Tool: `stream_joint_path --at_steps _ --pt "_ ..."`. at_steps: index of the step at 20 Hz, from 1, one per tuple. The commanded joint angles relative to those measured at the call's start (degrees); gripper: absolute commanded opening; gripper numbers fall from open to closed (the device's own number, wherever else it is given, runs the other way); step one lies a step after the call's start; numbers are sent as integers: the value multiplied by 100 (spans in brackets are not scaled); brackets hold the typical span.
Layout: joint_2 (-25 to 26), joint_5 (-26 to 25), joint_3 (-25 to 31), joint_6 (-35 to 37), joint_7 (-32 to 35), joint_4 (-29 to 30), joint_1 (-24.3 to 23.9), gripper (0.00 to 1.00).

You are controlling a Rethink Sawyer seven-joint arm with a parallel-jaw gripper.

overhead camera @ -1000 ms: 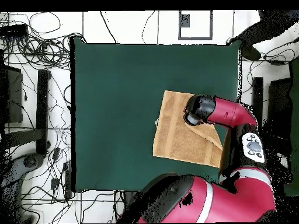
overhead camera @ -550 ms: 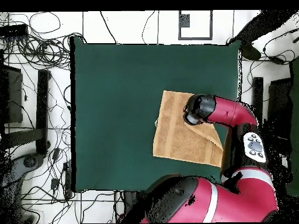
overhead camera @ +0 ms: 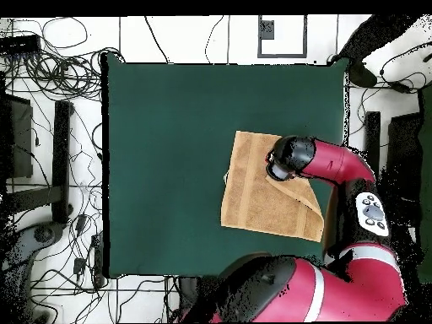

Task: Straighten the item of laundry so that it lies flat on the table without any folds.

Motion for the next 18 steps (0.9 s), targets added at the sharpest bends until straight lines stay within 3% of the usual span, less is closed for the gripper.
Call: stream_joint_path --at_steps 1,18 --pt "568 77 1523 17 -1028 104 254 0" --pt "634 -63 1791 166 -1042 -65 228 0"
